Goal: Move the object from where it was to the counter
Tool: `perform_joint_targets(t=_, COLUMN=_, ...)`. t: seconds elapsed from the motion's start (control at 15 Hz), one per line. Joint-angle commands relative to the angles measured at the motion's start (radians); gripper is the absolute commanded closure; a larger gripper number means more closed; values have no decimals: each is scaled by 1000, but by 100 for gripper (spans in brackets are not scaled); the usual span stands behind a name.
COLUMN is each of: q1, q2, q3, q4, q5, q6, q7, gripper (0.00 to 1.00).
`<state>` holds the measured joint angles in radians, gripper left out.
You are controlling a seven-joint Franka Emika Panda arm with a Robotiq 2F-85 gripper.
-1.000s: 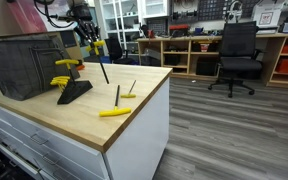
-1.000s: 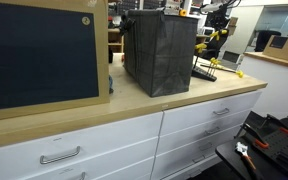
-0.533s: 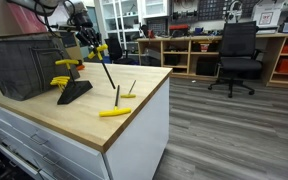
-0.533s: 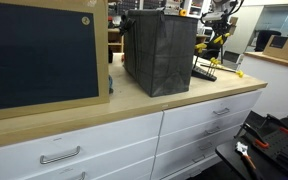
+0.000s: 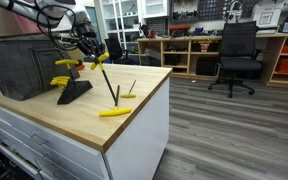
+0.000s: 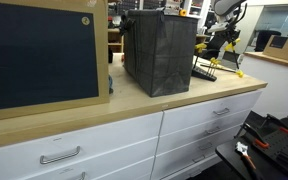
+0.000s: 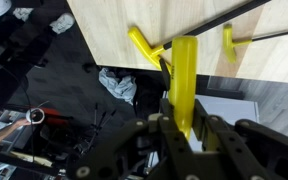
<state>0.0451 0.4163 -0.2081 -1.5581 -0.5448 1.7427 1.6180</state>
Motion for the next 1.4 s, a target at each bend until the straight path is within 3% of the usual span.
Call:
perform_joint_targets(t=0.0, q1=0, q2=-16, q3=-7, q4=-10, q5=-51, q6=-56, q7=45, gripper=94)
perform_joint_targets(t=0.47, q1=-29, q2=33, q3=10, q4=49, q5=0, q6=-79, q7=51, gripper=94)
perform_joint_targets(t=1.33, q1=-38, q2=218, q3=14, q4=264, q5=158, q6=-200, q7=58, gripper=94)
